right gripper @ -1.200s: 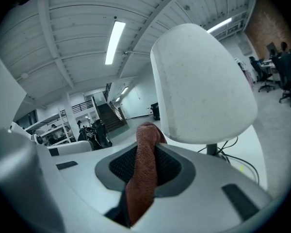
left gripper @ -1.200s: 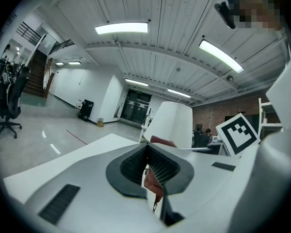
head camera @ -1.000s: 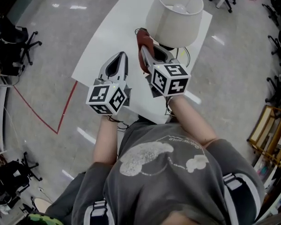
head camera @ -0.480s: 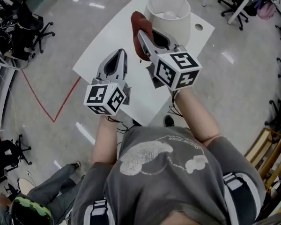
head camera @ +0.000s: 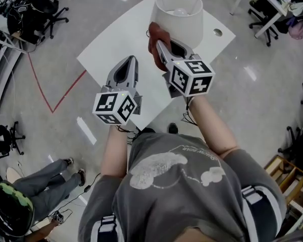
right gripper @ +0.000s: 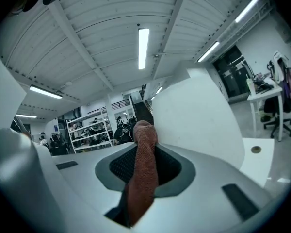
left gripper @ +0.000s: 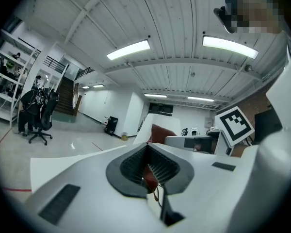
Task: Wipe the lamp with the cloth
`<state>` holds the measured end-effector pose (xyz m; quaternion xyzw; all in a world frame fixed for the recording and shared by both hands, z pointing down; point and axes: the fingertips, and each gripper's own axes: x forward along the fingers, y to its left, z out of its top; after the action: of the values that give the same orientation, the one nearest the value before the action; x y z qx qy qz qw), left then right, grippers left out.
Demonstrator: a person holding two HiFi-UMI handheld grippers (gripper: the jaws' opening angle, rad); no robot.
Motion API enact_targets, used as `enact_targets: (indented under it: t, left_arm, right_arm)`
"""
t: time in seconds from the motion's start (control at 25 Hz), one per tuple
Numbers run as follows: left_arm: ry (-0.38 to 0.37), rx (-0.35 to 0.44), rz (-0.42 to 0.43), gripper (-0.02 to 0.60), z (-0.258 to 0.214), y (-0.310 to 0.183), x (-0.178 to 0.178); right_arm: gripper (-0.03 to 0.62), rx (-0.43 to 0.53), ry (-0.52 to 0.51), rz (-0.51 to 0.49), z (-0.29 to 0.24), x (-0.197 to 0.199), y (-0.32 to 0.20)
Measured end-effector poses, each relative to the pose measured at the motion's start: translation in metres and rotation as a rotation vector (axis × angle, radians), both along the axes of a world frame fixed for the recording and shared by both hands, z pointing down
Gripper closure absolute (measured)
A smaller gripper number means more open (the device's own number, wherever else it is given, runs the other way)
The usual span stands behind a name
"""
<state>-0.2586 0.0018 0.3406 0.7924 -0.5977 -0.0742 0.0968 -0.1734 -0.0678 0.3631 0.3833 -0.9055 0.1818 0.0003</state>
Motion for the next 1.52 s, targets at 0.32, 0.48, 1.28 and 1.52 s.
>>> enact_targets:
  t: [0.32, 0.48, 1.28, 1.52]
  left_arm:
    - [0.009, -0.059, 0.039, 0.574, 0.025, 0.009, -0.004]
    - [0.032, -0.083, 0.085, 0.574, 0.036, 0.008, -0.002]
    - [0.003, 0.104, 0.051, 0.574, -0.042, -0.035, 0.067]
    - [-0.005, 0.092, -0.079, 0.574, -0.044, -0.041, 0.078]
  right_arm:
    - [0.508, -0.059, 0.041, 0.045, 0.036, 0.005, 0.019]
    - [0.508, -0.098, 0.093, 0.083, 0.060, 0.016, 0.026]
    - [0.508, 0.182, -0.018, -0.119, -0.054, 0.071, 0.000]
    - [0.508, 0.143, -0.019, -0.242, -0.046, 0.079, -0.018]
